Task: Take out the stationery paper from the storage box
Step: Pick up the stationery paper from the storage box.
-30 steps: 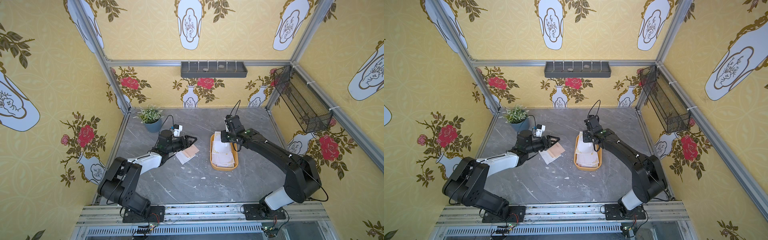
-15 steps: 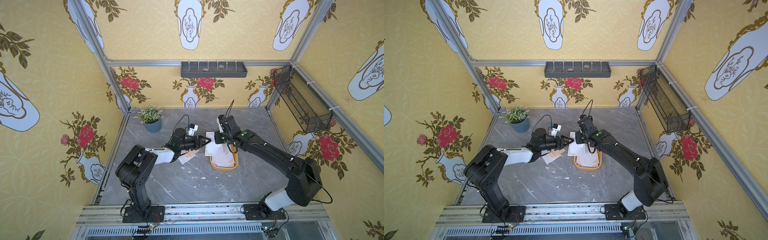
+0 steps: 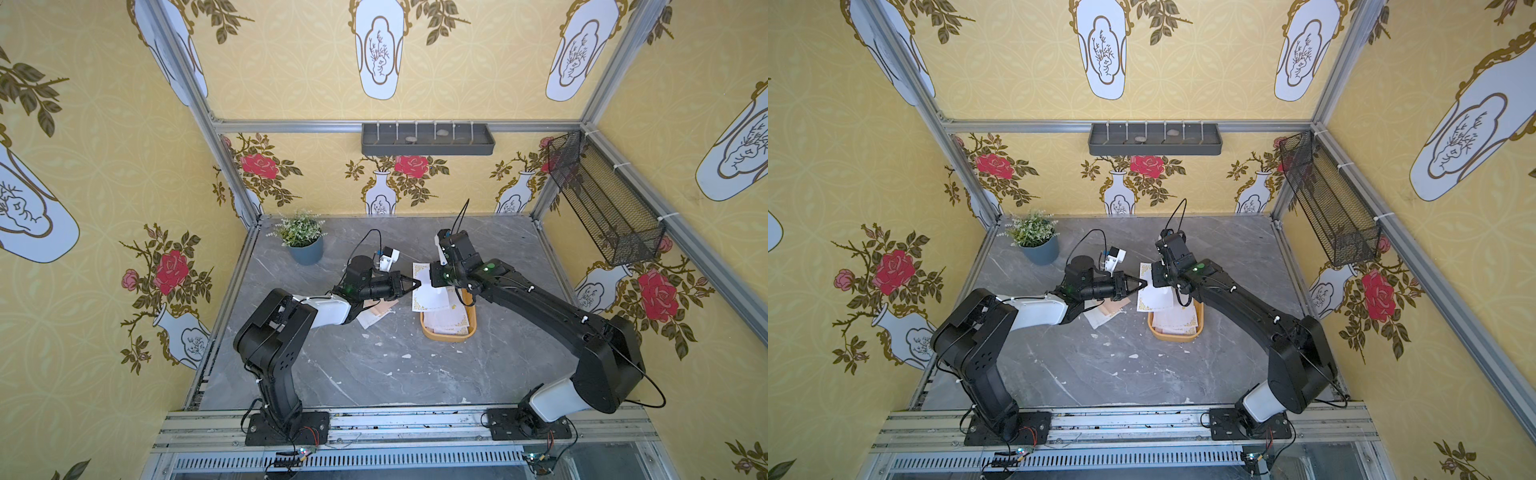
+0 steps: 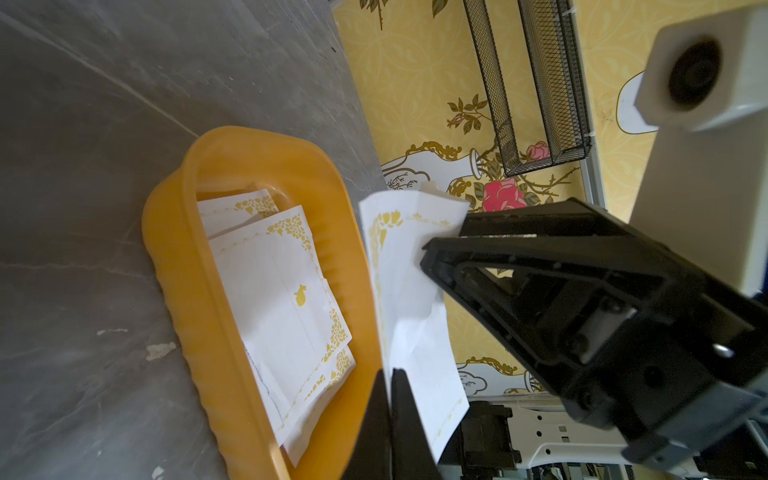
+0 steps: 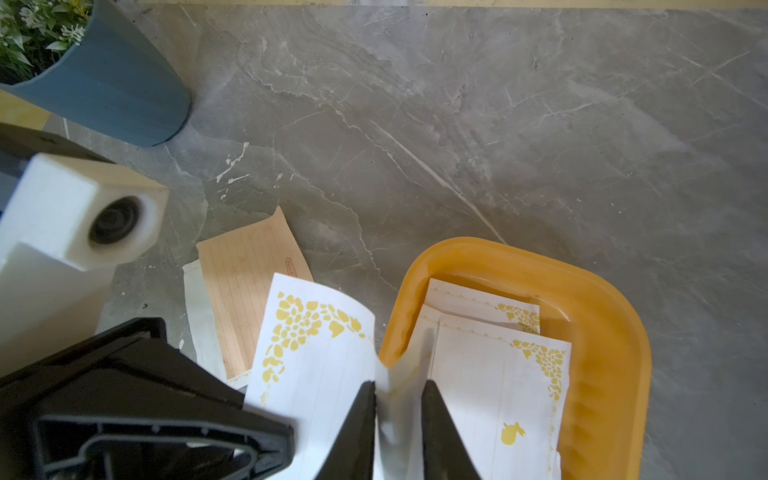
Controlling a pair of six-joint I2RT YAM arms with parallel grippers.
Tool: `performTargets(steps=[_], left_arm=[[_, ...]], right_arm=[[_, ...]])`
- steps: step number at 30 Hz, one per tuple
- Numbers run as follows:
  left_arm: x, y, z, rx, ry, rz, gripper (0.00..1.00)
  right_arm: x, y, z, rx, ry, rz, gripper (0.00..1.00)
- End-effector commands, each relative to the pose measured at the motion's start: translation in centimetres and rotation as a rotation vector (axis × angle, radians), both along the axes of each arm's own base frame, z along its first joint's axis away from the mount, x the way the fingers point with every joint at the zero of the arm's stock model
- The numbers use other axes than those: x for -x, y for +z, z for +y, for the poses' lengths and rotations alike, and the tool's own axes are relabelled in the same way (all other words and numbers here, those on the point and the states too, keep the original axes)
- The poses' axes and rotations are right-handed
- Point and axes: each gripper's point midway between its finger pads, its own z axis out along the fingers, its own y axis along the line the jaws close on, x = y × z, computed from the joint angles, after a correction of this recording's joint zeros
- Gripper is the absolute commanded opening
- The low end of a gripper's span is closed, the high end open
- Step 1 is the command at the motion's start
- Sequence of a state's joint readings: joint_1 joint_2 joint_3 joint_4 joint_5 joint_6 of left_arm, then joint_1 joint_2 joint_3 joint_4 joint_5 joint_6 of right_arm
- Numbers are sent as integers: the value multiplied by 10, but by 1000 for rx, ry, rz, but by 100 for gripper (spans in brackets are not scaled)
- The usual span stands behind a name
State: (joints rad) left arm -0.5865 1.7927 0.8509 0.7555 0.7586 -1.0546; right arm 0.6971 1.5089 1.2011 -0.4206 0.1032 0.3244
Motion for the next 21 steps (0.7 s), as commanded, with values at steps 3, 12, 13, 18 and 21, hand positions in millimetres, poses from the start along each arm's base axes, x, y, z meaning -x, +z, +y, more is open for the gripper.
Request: performTargets(steps=[3,12,13,18,21], left_arm=[[6,5,4,-22,-17,-57,0],[29,29,20,-71,-52,-182,0],[31,33,20,-64,-61,-191,0],[44,54,19,-2,-112,-235,0],[49,68,20,30,-121,-263,0]], right_arm=[[1,23,-7,-36,-26,-72,49],[39,100,-30,-552,221,-176,80],[47,107,-33,-632,270,-177,83],[69,117,-28,-800,446,-122,83],[74,111,-20,-843,513,-70,82]])
